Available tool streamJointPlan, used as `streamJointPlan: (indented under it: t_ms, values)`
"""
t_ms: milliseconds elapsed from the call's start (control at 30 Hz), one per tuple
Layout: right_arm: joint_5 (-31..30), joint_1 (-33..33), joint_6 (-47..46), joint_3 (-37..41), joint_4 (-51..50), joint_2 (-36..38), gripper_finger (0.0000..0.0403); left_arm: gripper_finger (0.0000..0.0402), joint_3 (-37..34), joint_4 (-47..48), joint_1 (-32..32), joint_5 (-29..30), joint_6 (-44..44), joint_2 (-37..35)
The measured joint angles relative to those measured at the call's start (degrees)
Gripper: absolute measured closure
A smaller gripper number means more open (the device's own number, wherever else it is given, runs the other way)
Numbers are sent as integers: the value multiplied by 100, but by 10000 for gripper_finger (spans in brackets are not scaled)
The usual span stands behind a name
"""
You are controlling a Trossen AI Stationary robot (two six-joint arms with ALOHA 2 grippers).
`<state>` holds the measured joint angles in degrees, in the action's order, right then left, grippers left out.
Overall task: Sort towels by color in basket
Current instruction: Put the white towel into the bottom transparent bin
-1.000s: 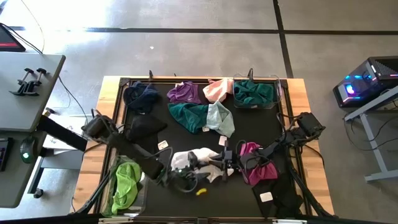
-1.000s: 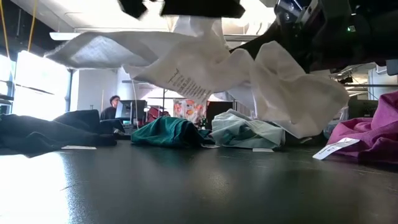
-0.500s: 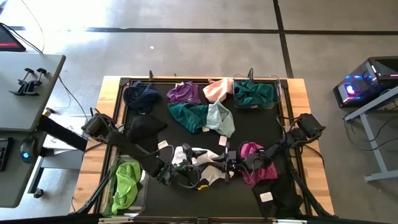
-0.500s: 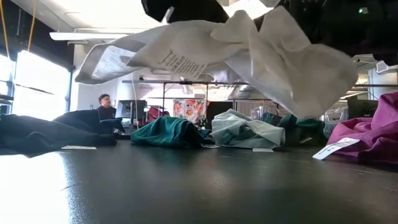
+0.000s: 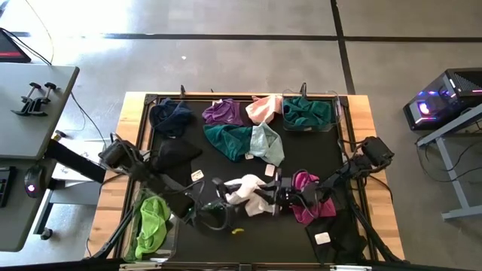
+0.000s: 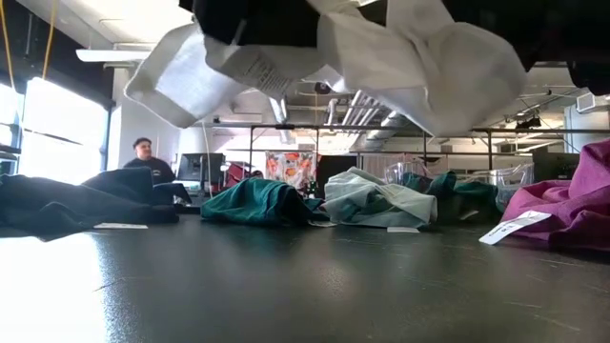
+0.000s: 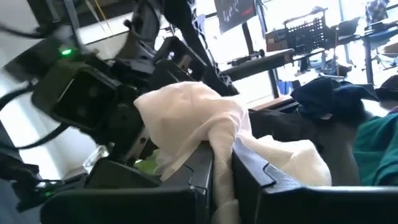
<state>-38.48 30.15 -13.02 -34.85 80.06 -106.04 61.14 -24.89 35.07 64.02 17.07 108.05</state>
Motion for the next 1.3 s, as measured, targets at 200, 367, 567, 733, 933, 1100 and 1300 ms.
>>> streamJointPlan:
  t_ms: [200, 367, 567, 733, 933, 1100, 1300]
  values:
    - [405, -26, 117, -186, -33, 0, 375, 133, -237, -1817, -169, -611, 1045, 156]
    - [601, -20, 276, -311, -56, -2, 375, 133, -231, -2795, -199, -867, 1942, 376]
    - [661, -25, 261, -319, -69, -4, 375, 133, -231, -2858, -154, -900, 1960, 398]
    - [715, -39, 360, -319, -105, -4, 372, 143, -230, -2796, -227, -961, 1713, 398]
    - [766, -39, 288, -323, -184, -4, 331, 203, -229, -2771, -129, -932, 1751, 398]
    - [919, 30, 256, -216, -482, 314, 252, 268, -222, -2778, 118, -537, 1851, 395]
    - [607, 298, -7, 161, -1560, 1362, 199, 337, -222, -2640, 568, 447, 2436, 325]
